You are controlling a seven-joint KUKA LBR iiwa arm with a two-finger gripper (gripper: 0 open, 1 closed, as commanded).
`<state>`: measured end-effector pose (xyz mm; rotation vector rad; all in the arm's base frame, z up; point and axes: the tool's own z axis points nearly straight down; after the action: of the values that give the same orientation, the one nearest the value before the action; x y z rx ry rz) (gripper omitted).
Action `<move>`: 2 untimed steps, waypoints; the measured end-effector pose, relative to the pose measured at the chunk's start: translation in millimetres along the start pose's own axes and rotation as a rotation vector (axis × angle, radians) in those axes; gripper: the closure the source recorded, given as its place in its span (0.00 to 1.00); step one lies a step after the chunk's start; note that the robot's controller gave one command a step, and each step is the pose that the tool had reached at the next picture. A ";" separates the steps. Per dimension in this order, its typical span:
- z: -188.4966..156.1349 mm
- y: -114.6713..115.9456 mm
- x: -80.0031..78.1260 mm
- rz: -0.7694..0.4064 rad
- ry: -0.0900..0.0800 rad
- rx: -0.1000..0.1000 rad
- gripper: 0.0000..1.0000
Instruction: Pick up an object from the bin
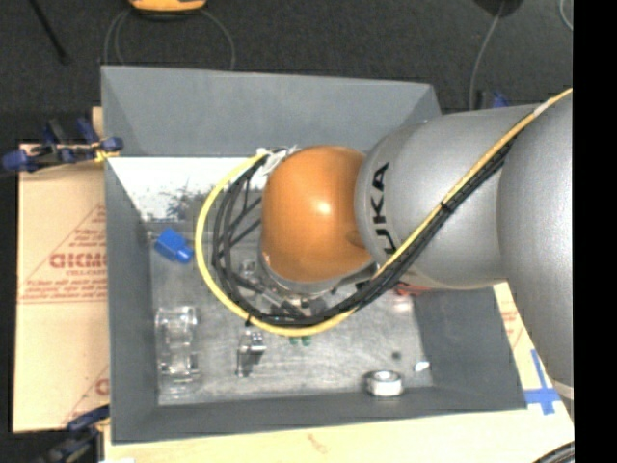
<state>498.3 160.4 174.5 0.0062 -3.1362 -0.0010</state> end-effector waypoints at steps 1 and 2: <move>91.2 53.3 -44.7 -0.108 -0.002 0.014 0.00; 7.0 -5.3 -10.2 -0.276 -0.012 0.003 0.00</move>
Offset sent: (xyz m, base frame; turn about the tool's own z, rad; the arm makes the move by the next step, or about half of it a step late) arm 0.0444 0.0662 -0.1045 -0.1085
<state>508.5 155.1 167.4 0.4400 -3.1177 0.0021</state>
